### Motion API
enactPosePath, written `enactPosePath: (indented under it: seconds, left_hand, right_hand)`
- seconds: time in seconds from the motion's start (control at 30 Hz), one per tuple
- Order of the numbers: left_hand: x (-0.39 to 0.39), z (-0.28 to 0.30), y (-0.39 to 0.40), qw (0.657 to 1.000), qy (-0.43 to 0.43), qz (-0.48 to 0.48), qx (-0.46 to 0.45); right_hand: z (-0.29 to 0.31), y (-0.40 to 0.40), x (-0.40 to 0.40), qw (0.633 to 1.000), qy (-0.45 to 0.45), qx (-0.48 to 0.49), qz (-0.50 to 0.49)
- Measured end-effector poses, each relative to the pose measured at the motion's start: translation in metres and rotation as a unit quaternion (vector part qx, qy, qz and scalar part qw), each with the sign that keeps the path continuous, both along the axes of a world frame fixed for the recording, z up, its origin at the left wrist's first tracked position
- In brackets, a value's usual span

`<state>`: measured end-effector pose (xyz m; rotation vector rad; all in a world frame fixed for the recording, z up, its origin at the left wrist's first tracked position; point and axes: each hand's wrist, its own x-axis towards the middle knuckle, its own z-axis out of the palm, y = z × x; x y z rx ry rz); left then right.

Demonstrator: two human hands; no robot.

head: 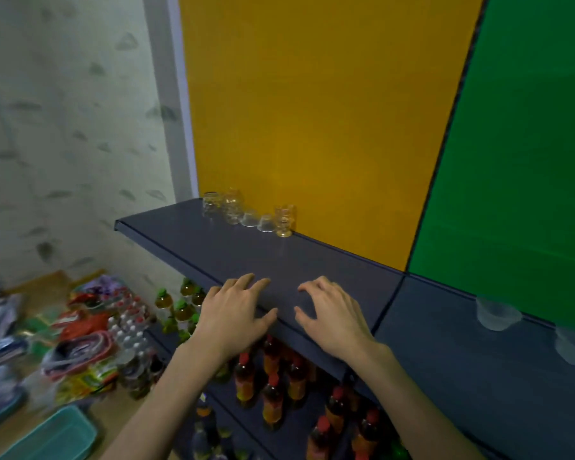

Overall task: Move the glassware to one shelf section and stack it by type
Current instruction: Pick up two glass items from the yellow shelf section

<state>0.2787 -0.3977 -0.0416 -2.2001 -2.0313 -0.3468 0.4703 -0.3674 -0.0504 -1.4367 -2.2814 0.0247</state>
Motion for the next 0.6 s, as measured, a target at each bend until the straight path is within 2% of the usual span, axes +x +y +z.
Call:
enactPosePath:
  seconds: [0.27, 0.6]
  left_hand:
    - [-0.131, -0.008, 0.014, 1.000, -0.015, -0.003, -0.011]
    - [-0.237, -0.005, 0.077, 0.999, -0.031, 0.000, 0.007]
  right_hand:
    - [-0.002, 0.029, -0.110, 1.000, -0.008, 0.003, -0.023]
    - [-0.002, 0.104, -0.209, 0.998, -0.032, 0.010, -0.047]
